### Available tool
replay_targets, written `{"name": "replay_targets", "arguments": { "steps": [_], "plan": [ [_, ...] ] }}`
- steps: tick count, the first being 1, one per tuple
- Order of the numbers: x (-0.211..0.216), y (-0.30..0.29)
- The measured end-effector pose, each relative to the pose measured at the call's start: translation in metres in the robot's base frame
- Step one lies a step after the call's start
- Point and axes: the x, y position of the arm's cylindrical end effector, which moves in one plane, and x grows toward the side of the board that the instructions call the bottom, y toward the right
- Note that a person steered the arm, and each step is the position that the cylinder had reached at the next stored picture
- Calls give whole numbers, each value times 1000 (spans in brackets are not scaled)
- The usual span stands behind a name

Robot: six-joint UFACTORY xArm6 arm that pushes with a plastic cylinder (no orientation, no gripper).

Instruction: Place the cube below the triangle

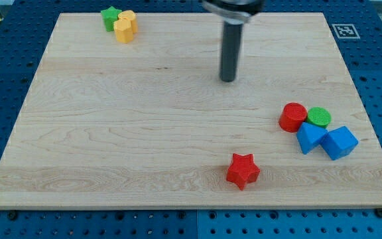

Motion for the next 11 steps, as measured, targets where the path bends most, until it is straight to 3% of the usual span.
{"name": "replay_targets", "arguments": {
  "steps": [2,3,4,7,8,9,11],
  "plan": [
    [39,130],
    [92,152],
    [124,152],
    [144,151],
    [148,161],
    [151,206],
    [178,167]
  ]
}}
